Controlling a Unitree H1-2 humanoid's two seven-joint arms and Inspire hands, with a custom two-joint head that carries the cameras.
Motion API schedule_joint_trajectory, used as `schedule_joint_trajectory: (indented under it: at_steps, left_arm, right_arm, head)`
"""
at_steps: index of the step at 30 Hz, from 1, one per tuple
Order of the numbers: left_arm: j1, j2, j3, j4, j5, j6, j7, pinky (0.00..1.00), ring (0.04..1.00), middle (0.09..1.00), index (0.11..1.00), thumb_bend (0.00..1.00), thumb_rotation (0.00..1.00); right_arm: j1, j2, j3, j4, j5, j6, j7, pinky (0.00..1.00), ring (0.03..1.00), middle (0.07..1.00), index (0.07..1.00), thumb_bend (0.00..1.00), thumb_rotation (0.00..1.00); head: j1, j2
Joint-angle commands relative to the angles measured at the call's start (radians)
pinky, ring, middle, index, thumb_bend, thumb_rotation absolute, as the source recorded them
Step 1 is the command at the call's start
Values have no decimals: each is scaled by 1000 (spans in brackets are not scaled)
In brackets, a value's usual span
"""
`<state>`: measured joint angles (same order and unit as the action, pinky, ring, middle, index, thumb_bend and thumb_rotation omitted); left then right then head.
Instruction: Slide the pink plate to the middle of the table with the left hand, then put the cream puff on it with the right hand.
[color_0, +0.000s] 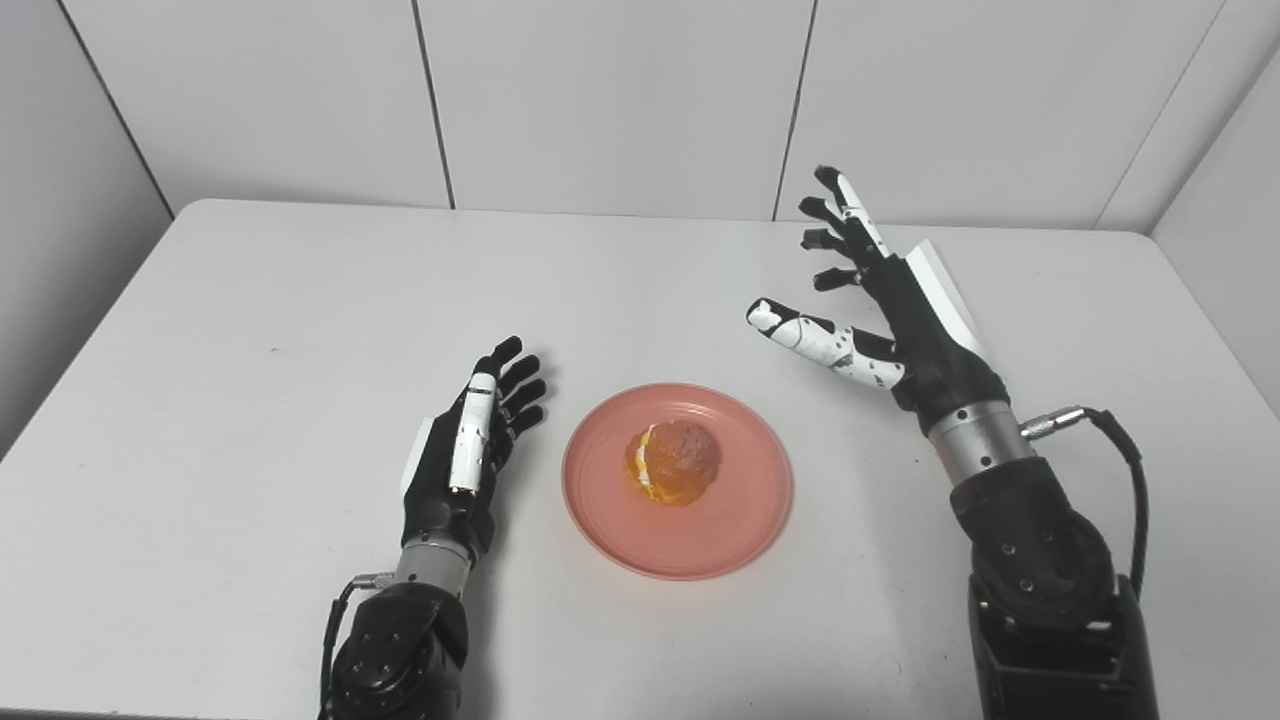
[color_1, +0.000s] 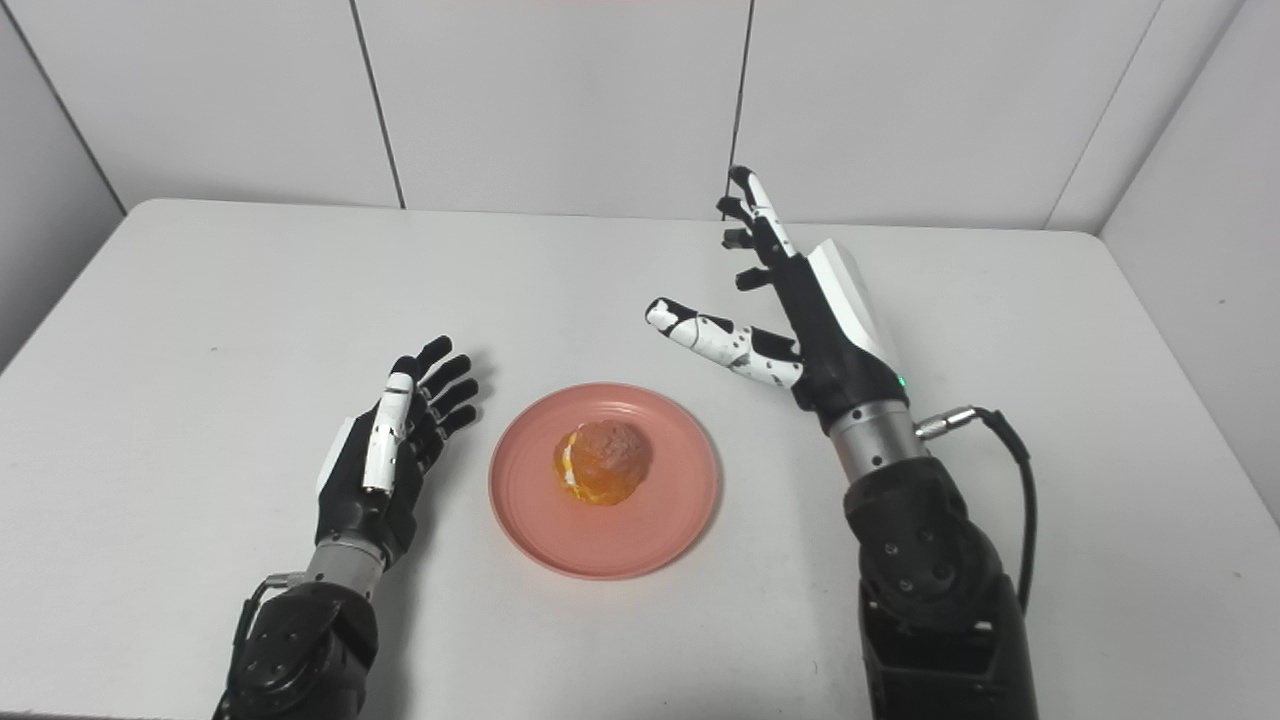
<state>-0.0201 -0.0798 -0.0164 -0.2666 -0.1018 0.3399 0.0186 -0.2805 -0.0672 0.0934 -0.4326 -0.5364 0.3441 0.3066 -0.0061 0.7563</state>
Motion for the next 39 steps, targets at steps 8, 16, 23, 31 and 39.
schedule_joint_trajectory:
  at_steps: [8,16,23,31,39]
  left_arm:
    - [0,10,-8,-37,38,-97,-3,873,883,887,865,457,1000]
    - [35,10,2,-29,24,-126,-8,907,899,909,883,445,1000]
    - [61,16,13,-15,4,-159,-17,906,909,912,892,458,999]
    - [89,32,13,-11,-4,-194,-37,910,913,918,904,482,988]
    - [93,40,12,12,-7,-209,-51,896,907,913,893,437,999]
  right_arm:
    - [54,56,-67,3,222,-35,-82,814,926,996,1000,757,993]
    - [103,83,-75,80,364,-91,-138,888,980,1000,1000,856,1000]
    - [147,82,-52,102,412,-128,-164,928,989,1000,1000,879,1000]
    - [175,69,-19,116,433,-141,-166,952,994,1000,1000,816,1000]
    - [184,101,-19,183,499,-166,-177,960,990,1000,1000,712,1000]
  head:
    - [12,-1]
    - [13,-3]
    - [23,-3]
    - [14,-1]
    - [14,-6]
